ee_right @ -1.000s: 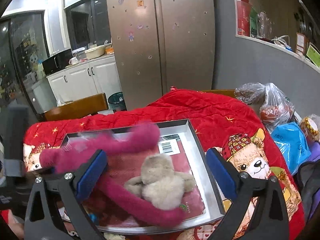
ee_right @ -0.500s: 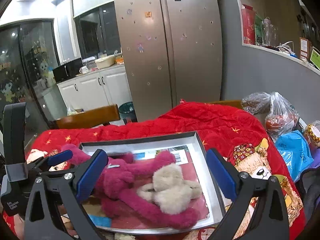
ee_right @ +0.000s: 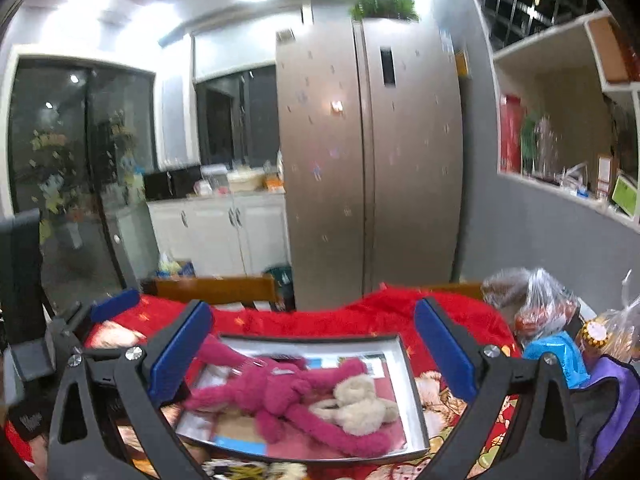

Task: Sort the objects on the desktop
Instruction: 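Open both grippers to release the plushes into the box and withdraw, then move both grippers back toward the pile of small items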

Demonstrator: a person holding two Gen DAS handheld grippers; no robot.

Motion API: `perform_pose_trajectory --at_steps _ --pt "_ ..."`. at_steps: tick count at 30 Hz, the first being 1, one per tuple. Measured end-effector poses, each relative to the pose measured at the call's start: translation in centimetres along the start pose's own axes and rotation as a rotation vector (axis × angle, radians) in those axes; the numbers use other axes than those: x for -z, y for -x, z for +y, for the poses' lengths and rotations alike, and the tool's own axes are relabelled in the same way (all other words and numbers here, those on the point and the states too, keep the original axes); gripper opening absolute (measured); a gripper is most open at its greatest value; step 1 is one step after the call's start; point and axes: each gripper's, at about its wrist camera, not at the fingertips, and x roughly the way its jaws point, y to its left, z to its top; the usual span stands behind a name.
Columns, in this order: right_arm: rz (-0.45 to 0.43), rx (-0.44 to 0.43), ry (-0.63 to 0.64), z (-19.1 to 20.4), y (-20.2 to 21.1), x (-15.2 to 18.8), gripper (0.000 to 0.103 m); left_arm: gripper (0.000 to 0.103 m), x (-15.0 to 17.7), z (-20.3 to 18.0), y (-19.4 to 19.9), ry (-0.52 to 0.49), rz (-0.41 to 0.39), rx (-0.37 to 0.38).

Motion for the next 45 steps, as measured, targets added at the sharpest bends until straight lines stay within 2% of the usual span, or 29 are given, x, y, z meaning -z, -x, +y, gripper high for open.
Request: perform_pose_trajectory --at_steps 3,7,9,12,17,19,21,23,25,29,33,36,38,41,45 --pt "-0.031 -0.043 0.022 1.9 3.9 -0.3 0.103 0.103 0.4 -0.5 3.6 -0.015 -0.020 -0.001" --pt "-0.008 -0.062 0.067 3.7 8.1 0.7 0.103 0.103 1.6 -1.4 8.3 -0.041 -0.094 0.000" --pt "-0.060 -0.032 0.088 4.1 10.9 1.8 0.103 0.103 2.7 -2.1 10.1 -0.105 -0.130 0.017" --pt "-0.105 0.014 0.077 4.1 14.0 3.3 0.103 0.103 5.1 -3.4 12.6 -0.177 -0.176 -0.022" --pt "-0.139 0.020 0.070 3.2 17.1 6.0 0.103 0.103 9.7 -4.5 14.6 -0.182 -0.146 0.009" --pt "-0.113 0.019 0.082 2.5 17.3 7.1 0.103 0.103 11.3 -5.0 14.7 -0.209 -0.114 0.018" --pt "-0.075 -0.005 0.073 1.7 17.0 8.4 0.103 0.103 12.3 -5.3 14.3 -0.229 -0.100 -0.013" --pt "-0.042 -0.043 0.036 0.8 16.7 9.8 0.103 0.103 13.4 -5.2 13.8 -0.220 -0.095 -0.055" --pt "-0.025 -0.062 0.010 0.1 15.9 11.3 0.103 0.103 14.2 -4.8 13.1 -0.186 -0.088 -0.047" --pt "-0.013 -0.011 -0.018 -1.3 14.6 13.8 0.103 0.103 15.8 -3.3 12.3 -0.145 -0.059 0.000" --pt "0.074 -0.054 -0.120 -3.3 13.1 16.4 0.103 0.103 17.6 -2.5 11.5 -0.155 -0.003 -0.005" --pt "0.142 0.016 -0.069 -3.3 11.7 18.0 0.103 0.103 18.8 -2.3 10.1 -0.137 0.084 0.010" --pt "0.159 0.020 -0.053 -3.0 11.3 18.5 0.103 0.103 19.0 -2.4 9.2 -0.142 0.141 0.005" --pt "0.199 0.000 -0.066 -2.9 10.3 19.3 0.103 0.103 19.3 -2.2 9.1 -0.132 0.160 -0.019" --pt "0.253 0.014 -0.062 -2.7 9.0 20.4 0.103 0.103 19.4 -1.1 8.9 -0.079 0.197 0.008"
